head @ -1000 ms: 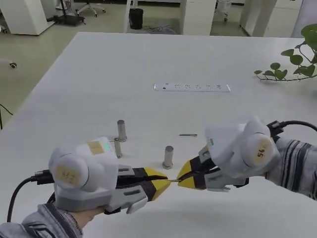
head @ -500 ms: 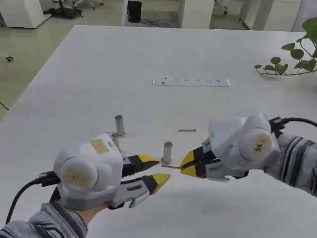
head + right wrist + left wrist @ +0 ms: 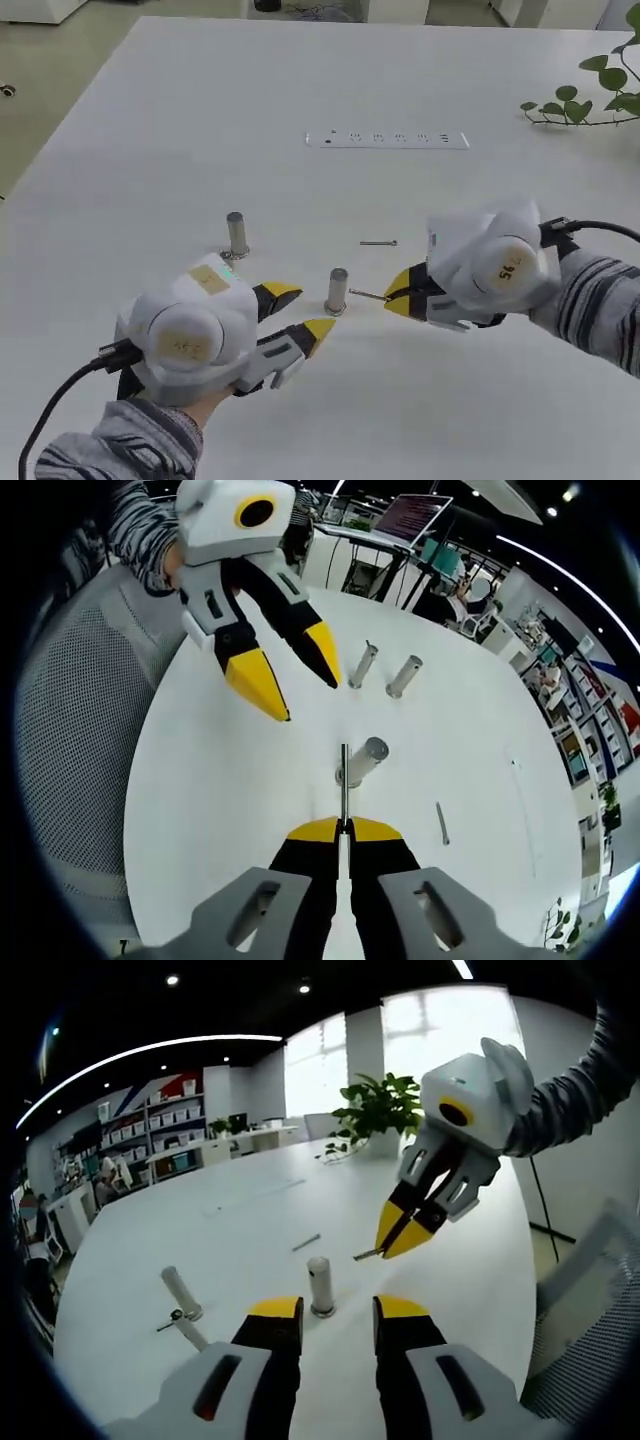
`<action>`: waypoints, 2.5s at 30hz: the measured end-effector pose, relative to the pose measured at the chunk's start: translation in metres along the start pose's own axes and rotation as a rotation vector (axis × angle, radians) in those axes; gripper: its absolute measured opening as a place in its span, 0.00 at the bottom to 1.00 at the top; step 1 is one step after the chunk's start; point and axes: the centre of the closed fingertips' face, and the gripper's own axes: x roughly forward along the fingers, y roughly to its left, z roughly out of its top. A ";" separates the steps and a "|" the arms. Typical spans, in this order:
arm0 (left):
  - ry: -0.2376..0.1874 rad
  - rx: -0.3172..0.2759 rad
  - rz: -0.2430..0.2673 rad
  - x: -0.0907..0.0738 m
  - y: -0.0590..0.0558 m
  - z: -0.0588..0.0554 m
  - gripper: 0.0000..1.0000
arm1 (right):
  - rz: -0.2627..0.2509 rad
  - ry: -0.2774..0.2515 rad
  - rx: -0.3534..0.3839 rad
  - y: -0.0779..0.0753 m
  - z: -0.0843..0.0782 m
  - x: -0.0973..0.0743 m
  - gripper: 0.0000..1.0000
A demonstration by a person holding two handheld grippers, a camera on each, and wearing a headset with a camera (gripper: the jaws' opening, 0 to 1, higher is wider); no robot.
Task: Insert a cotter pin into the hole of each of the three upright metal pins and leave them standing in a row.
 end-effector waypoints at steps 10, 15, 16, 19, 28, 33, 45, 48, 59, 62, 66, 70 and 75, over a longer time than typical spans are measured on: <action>-0.014 -0.103 0.087 0.016 0.011 -0.003 0.29 | -0.035 0.043 -0.016 -0.018 -0.015 0.011 0.00; -0.001 -0.149 0.099 0.029 0.010 -0.010 0.29 | -0.037 0.049 -0.044 -0.021 -0.016 0.016 0.00; 0.002 -0.151 0.103 0.032 0.011 -0.012 0.29 | -0.037 0.046 -0.044 -0.023 -0.016 0.017 0.00; 0.012 -0.168 0.116 0.038 0.014 -0.015 0.28 | -0.034 0.041 -0.043 -0.024 -0.016 0.020 0.00; 0.036 -0.221 0.125 0.051 0.016 -0.023 0.25 | -0.025 0.045 -0.097 -0.025 -0.015 0.022 0.00; 0.041 -0.241 0.128 0.058 0.013 -0.025 0.23 | -0.021 0.040 -0.103 -0.026 -0.013 0.023 0.00; 0.038 -0.290 0.149 0.072 0.013 -0.026 0.19 | -0.019 0.043 -0.104 -0.031 -0.013 0.023 0.00; 0.039 -0.299 0.161 0.073 0.015 -0.027 0.18 | -0.013 0.046 -0.103 -0.030 -0.014 0.024 0.00; 0.035 -0.307 0.166 0.078 0.016 -0.025 0.15 | -0.001 0.050 -0.112 -0.028 -0.014 0.026 0.00; 0.031 -0.310 0.170 0.078 0.016 -0.023 0.15 | 0.000 0.052 -0.116 -0.029 -0.014 0.026 0.00; 0.035 -0.302 0.181 0.078 0.017 -0.022 0.14 | -0.001 0.052 -0.117 -0.030 -0.014 0.027 0.00; 0.040 -0.293 0.185 0.078 0.018 -0.023 0.12 | -0.003 0.052 -0.115 -0.032 -0.014 0.027 0.00; 0.054 -0.240 0.165 0.077 0.018 -0.024 0.11 | -0.002 0.051 -0.128 -0.033 -0.013 0.028 0.00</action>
